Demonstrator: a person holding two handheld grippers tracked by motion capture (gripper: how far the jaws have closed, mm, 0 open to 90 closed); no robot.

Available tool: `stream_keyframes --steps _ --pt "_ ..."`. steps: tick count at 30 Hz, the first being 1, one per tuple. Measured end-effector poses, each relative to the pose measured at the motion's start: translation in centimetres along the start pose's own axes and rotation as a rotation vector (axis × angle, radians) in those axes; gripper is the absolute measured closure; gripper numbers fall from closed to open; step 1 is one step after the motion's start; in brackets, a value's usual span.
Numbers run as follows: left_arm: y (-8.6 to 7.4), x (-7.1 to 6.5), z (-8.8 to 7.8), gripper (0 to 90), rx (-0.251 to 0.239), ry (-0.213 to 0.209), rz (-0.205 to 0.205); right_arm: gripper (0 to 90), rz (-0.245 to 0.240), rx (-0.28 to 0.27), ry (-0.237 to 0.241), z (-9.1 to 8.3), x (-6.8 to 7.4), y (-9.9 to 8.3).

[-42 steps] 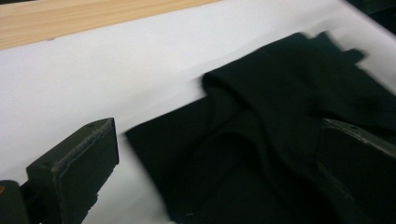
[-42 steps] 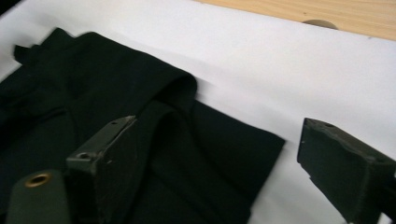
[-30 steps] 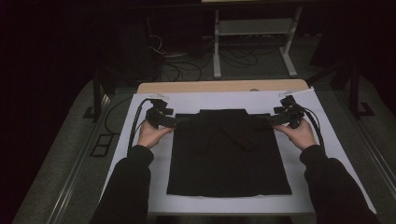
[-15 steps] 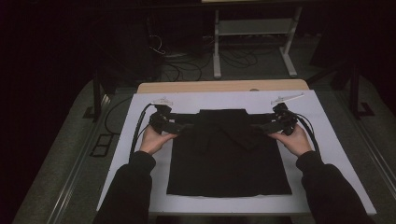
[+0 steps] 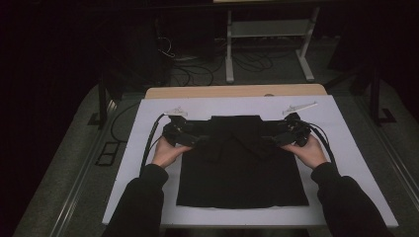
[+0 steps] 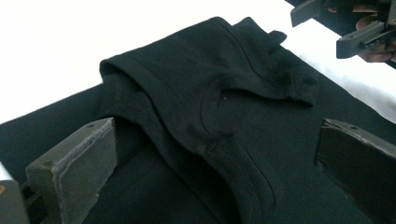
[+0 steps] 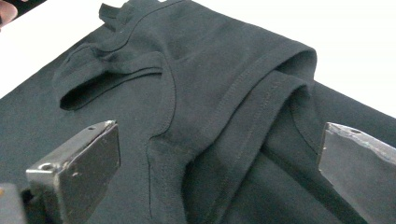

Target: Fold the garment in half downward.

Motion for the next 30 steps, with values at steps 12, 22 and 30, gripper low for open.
stream_keyframes --steps 12,22,30 --pt "-0.3 -0.6 1.0 0.0 0.015 -0.023 0.006 0.0 -0.013 0.017 0.013 0.7 0.4 -0.3" --pt "-0.9 -0.9 1.6 0.0 0.026 -0.041 0.005 0.0 -0.037 0.045 0.022 1.5 1.0 -0.6" --pt "-1.4 -1.1 2.2 0.0 0.044 -0.064 0.01 4.4 -0.053 0.059 0.036 1.9 1.3 -0.8"
Point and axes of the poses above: each handheld gripper's, and its own axes: z roughly forward along the jaws, y roughly out of its top, x roughly to its left, the point moved 4 cm from there along z, roughly forward along the jaws, and after that the axes turned 6 degrees about z, right-handed, at the moved point
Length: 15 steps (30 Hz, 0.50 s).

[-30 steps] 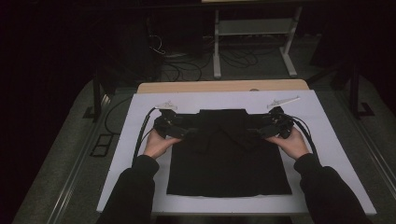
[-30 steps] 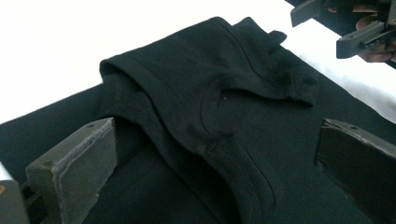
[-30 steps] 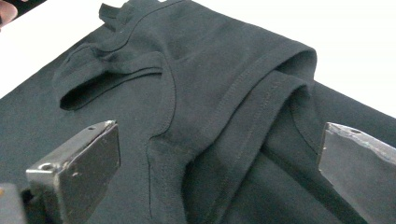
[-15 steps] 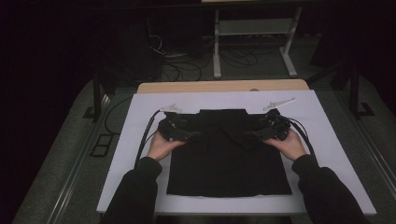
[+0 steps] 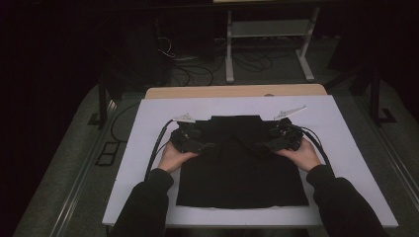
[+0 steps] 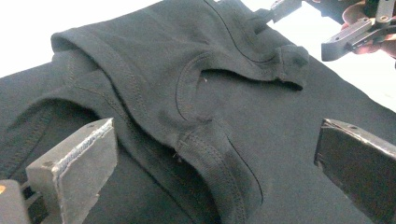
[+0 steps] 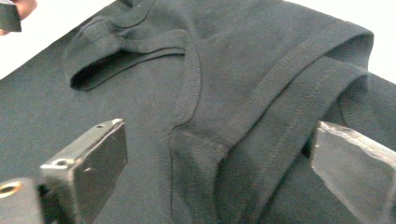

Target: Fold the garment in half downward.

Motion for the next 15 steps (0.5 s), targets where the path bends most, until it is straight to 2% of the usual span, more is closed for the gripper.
stream_keyframes --steps 4,10,15 --pt "-0.04 -0.19 0.26 0.6 0.007 -0.008 0.001 8.2 -0.004 0.0 0.009 0.09 0.16 0.0" --pt "0.04 -0.17 0.25 8.1 -0.006 -0.013 0.0 14.9 -0.004 -0.007 0.02 0.21 0.19 0.08" --pt "0.04 -0.12 0.4 18.1 -0.012 -0.012 -0.005 25.1 -0.002 -0.002 0.022 0.4 0.08 0.05"
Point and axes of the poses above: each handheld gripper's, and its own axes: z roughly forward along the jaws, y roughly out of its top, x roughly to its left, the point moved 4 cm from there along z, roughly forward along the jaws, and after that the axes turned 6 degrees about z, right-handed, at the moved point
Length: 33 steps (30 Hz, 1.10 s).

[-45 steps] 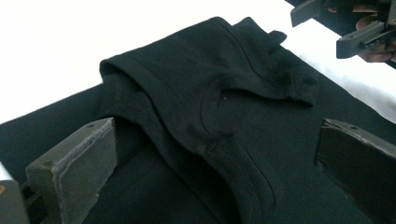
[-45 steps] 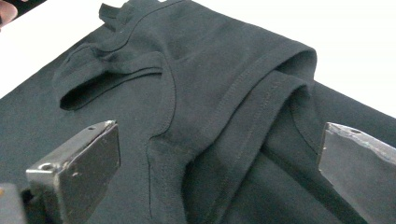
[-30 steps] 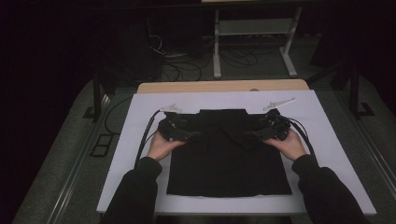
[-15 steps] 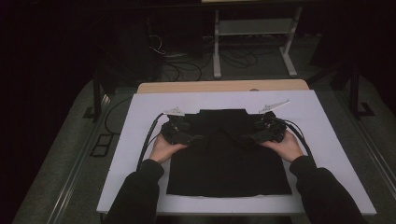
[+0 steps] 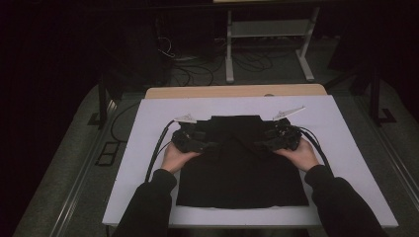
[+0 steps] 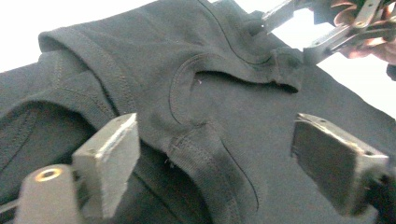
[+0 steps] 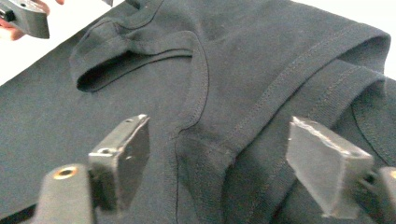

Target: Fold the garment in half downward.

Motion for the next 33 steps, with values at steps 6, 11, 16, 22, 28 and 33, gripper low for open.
stream_keyframes --steps 6,11,16,22,28,33 --pt "-0.12 -0.15 0.32 30.2 0.012 0.003 0.017 40.1 -0.007 0.006 0.006 0.03 0.05 -0.01" --pt "-0.23 -0.06 0.5 41.8 0.018 0.011 0.004 46.3 -0.013 0.021 0.007 0.2 0.12 -0.04" --pt "-0.47 0.36 0.64 51.5 0.032 0.016 -0.001 55.1 -0.018 0.043 0.005 0.44 0.14 -0.16" --pt "-0.59 0.48 0.96 64.4 0.044 0.046 -0.02 68.8 -0.024 0.063 -0.003 0.59 0.08 -0.29" --pt "-0.69 0.46 1.0 87.2 0.057 0.067 -0.017 82.3 -0.015 0.083 0.005 0.55 -0.03 -0.39" --pt "-0.35 0.1 0.84 88.8 0.045 0.082 -0.006 82.9 0.0 0.052 0.031 0.16 -0.06 -0.17"
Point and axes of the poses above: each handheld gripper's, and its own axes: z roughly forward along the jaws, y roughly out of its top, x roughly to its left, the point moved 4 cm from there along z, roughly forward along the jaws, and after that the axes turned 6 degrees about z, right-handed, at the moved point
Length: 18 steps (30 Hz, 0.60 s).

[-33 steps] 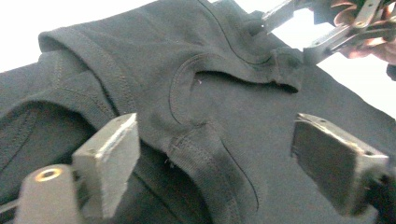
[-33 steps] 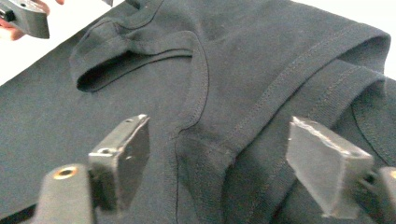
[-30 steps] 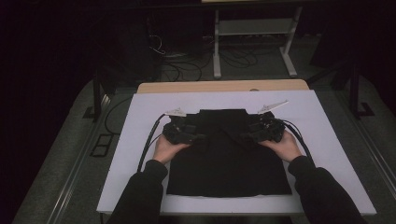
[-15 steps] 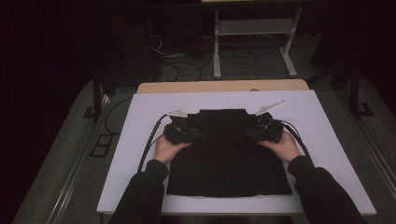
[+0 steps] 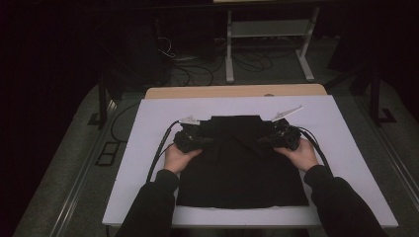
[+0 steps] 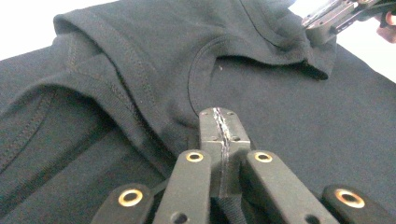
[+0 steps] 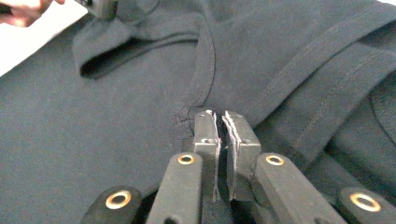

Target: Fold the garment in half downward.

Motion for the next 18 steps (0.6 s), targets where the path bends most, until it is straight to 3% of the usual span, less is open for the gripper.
stream_keyframes --steps 10,18 --pt "0.1 -0.6 -1.2 89.0 -0.022 -0.001 0.011 83.1 0.0 -0.078 0.023 -1.9 0.8 0.2" --pt "-0.1 -1.5 -1.9 89.0 -0.021 -0.014 0.019 83.0 0.011 -0.083 0.054 -3.0 1.4 -0.4"
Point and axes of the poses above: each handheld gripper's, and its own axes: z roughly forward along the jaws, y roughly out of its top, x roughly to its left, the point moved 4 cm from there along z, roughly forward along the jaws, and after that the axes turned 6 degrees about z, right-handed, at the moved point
